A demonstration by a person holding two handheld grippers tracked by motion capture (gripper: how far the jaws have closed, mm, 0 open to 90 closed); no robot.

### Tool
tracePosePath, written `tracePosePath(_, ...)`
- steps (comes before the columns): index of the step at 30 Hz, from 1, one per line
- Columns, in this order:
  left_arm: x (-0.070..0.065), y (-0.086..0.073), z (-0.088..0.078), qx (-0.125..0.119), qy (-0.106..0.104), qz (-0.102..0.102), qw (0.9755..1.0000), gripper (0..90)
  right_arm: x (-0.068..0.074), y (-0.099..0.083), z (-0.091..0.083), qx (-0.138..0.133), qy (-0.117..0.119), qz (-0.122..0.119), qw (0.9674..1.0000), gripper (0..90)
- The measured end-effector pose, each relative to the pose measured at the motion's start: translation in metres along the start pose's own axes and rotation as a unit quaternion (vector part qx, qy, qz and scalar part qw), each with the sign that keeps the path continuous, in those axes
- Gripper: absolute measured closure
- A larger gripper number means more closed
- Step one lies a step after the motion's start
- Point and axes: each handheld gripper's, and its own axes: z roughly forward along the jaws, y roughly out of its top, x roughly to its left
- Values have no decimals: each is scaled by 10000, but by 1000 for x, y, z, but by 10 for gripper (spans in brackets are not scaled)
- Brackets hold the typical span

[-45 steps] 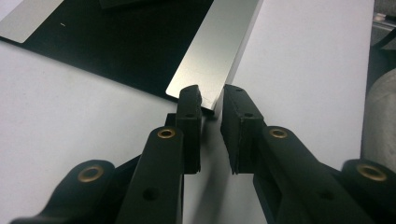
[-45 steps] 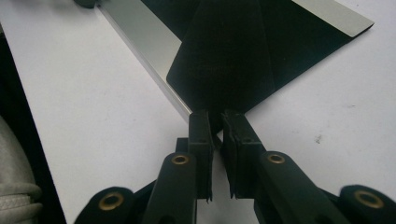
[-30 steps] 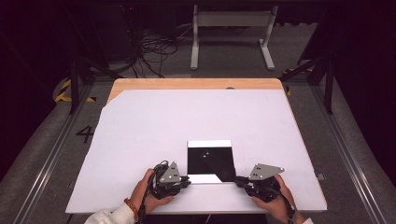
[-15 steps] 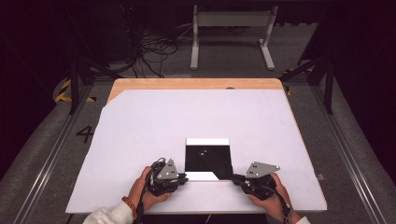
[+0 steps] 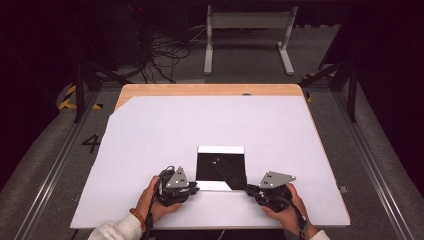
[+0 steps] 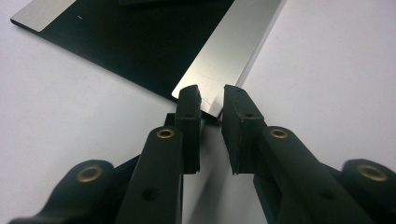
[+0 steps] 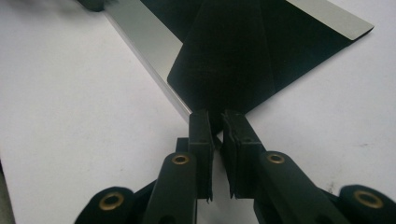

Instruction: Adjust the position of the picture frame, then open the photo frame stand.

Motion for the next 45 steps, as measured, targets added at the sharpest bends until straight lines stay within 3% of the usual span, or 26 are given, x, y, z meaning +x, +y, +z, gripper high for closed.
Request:
tracePosePath(16,2,-1,0,-23,178,-30,9998,750,0,3,3,4,-45,-23,10000,819)
tracePosePath(18,1,-2,-4,-58,191,-9,9998,732,0,3,3,10,-39,-39,10000,791)
tracePosePath(22,2,-10,-25,-358,197,-105,9991,716,-2,3,-2,-29,-24,-17,10000,787)
tracePosePath(26,5,-21,-45,-558,223,-142,9981,666,-5,2,-11,-115,-20,25,9999,786)
tracePosePath(30,7,-34,-56,-478,421,-109,9979,598,-7,1,-16,-60,-52,27,10000,783)
tracePosePath(31,9,-42,-62,-470,508,-179,9974,598,-7,1,-16,-60,-52,27,10000,783)
tracePosePath(32,10,-51,-70,-433,655,-269,9965,531,-8,1,-19,-15,-22,9,10000,782)
tracePosePath(35,10,-59,-77,-404,807,-339,9953,486,-8,2,-21,45,83,-7,10000,772)
tracePosePath(37,10,-65,-81,-395,940,-461,9937,392,-8,3,-21,169,121,-65,9998,776)
tracePosePath(41,11,-72,-85,-383,968,-541,9931,295,-7,5,-19,268,118,-129,9995,780)
tracePosePath(45,13,-71,-84,-431,994,-607,9923,271,-8,11,-18,366,175,-179,9990,778)
